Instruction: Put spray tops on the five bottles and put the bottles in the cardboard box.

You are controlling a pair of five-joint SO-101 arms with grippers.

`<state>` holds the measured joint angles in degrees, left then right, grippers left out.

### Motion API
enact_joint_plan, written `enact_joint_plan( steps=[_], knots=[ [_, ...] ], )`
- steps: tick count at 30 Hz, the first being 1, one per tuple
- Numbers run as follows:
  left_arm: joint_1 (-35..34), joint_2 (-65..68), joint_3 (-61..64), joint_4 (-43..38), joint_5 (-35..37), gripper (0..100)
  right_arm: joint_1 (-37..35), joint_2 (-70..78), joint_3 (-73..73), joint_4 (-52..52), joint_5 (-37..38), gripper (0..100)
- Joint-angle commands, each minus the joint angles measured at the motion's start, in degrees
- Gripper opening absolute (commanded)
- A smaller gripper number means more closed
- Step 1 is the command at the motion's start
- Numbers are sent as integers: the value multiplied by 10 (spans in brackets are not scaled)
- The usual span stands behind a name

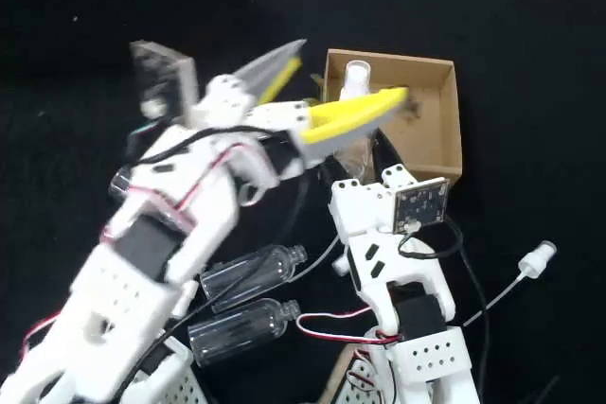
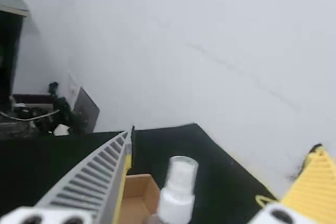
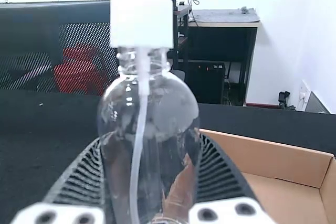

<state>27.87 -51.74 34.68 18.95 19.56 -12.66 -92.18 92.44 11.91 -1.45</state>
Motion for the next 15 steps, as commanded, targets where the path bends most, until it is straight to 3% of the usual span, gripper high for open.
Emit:
enact_joint_plan(
  steps=[1, 4, 8, 11, 15],
  knots=[
    [-67, -103, 33, 67, 8, 463, 62, -12, -15, -4, 0, 11],
    [-106, -138, 104, 82, 8, 463, 130, -12, -69, 84, -4, 11],
    [-116, -166, 240, 2, 7, 463, 178, -11, -159, 207, 0, 11],
    [-133, -175, 337, -88, 4, 463, 215, -11, -196, 223, 1, 11],
    [-163, -191, 429, -114, 4, 463, 299, -8, -234, 222, 1, 11]
  ],
)
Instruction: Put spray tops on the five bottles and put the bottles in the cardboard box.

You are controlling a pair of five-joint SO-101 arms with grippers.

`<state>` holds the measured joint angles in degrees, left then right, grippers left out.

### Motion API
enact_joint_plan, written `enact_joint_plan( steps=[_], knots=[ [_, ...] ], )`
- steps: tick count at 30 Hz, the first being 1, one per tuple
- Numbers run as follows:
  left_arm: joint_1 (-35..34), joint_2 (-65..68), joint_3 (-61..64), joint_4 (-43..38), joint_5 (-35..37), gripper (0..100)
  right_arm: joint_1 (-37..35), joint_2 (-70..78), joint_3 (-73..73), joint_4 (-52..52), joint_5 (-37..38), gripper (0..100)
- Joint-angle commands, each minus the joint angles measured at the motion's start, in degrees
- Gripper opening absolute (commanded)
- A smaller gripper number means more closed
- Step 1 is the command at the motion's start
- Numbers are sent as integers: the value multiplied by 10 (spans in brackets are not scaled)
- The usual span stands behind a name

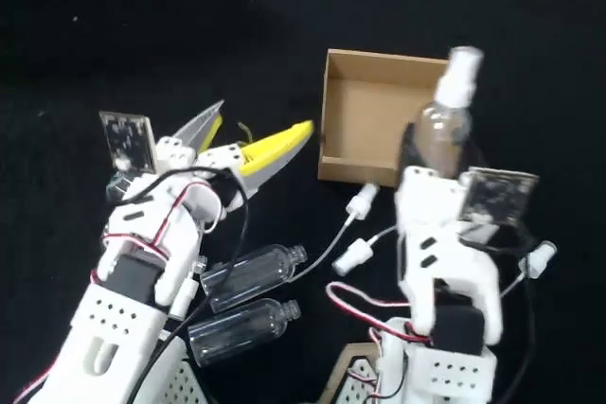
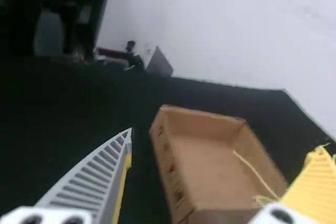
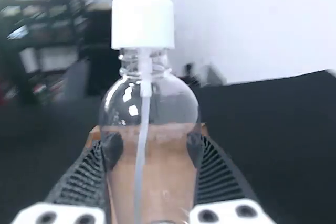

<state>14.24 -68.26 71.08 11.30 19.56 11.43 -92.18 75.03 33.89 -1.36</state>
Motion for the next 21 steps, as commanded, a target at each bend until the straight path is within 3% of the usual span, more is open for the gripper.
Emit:
enact_joint_plan(
  steps=[1, 5, 11, 21],
  knots=[
    [-29, -32, 80, -38, 4, 463, 78, 0, -71, 3, 0, 11],
    [-30, -70, 123, -36, 6, 463, 148, 96, -133, 3, 0, 11],
    [-26, -142, 191, -39, 7, 463, 244, 361, -266, -5, 1, 11],
    [-8, -308, 266, -4, 7, 464, 336, 680, -289, -247, 2, 11]
  ],
)
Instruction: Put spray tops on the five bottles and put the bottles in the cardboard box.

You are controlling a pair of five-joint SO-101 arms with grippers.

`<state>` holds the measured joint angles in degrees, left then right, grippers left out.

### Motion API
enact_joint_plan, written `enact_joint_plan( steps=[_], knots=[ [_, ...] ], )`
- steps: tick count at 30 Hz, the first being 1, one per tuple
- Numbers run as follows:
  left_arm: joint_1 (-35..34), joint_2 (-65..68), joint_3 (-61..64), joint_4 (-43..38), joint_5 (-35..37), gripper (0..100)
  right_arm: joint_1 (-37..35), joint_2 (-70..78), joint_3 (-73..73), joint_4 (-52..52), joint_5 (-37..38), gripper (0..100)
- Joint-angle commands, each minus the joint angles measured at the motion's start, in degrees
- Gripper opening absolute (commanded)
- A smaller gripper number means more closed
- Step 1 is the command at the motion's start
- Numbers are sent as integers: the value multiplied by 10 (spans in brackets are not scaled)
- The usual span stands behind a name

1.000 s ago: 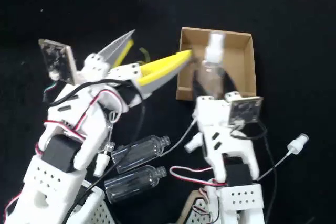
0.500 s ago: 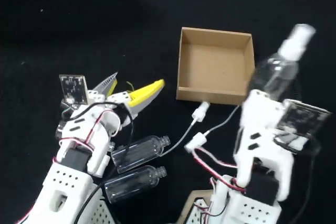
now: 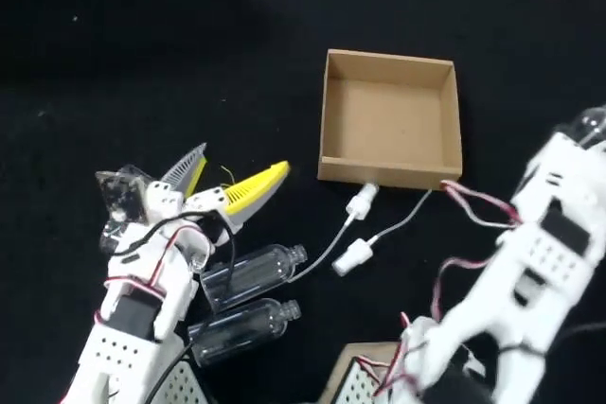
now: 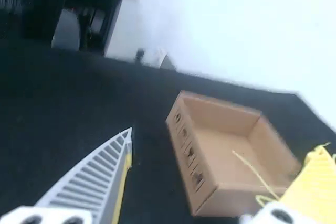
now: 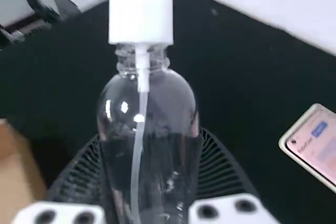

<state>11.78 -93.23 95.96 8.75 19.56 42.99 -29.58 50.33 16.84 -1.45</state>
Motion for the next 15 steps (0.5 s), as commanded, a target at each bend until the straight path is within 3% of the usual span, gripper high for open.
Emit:
enact_joint_plan(
  steps=[1, 8, 15],
  knots=[
    [17, -69, 17, 38, 7, 464, 23, 77, -42, -99, 3, 11],
    [20, -89, 15, 80, 7, 464, 18, 225, -41, -281, 69, 11],
    [20, -89, 15, 81, 7, 464, 18, 334, 26, -578, 89, 11]
  ],
)
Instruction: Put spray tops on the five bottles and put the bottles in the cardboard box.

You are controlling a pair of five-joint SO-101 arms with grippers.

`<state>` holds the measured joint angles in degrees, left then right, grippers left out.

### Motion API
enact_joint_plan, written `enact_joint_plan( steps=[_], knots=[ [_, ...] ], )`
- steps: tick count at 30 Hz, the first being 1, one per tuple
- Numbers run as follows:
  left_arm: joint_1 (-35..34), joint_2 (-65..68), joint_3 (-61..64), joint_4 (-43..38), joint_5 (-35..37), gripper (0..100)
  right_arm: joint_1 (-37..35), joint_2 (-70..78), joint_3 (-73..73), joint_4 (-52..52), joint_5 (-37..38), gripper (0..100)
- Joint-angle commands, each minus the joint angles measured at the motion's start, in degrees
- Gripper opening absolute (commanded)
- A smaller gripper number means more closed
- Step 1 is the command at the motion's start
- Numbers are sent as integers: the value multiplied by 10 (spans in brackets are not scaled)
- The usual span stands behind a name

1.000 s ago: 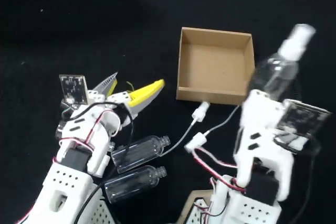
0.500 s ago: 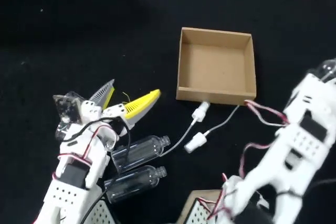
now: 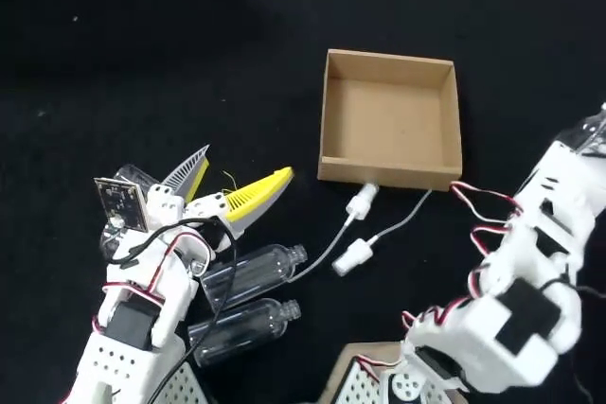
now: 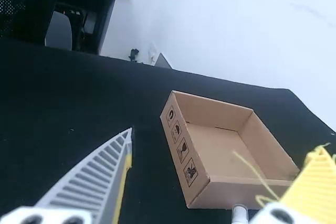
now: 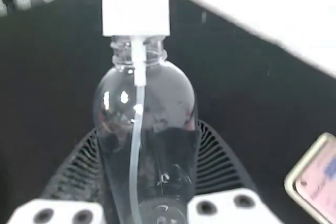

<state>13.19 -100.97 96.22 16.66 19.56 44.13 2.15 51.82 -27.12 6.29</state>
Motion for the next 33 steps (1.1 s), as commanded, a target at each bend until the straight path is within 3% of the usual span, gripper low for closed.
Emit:
enact_joint_plan(
  steps=[1, 14, 21, 27, 33],
  knots=[
    [7, -11, 13, 2, 7, 464, 6, 30, 20, -176, 13, 11],
    [7, -11, 13, 3, 7, 464, 8, 196, 32, -373, 10, 11],
    [7, -11, 13, 3, 7, 464, 6, 240, 29, -383, 12, 14],
    [7, -11, 13, 3, 7, 464, 6, 255, 33, -382, 12, 106],
    [7, -11, 13, 2, 7, 464, 6, 267, 35, -382, 12, 109]
  ],
)
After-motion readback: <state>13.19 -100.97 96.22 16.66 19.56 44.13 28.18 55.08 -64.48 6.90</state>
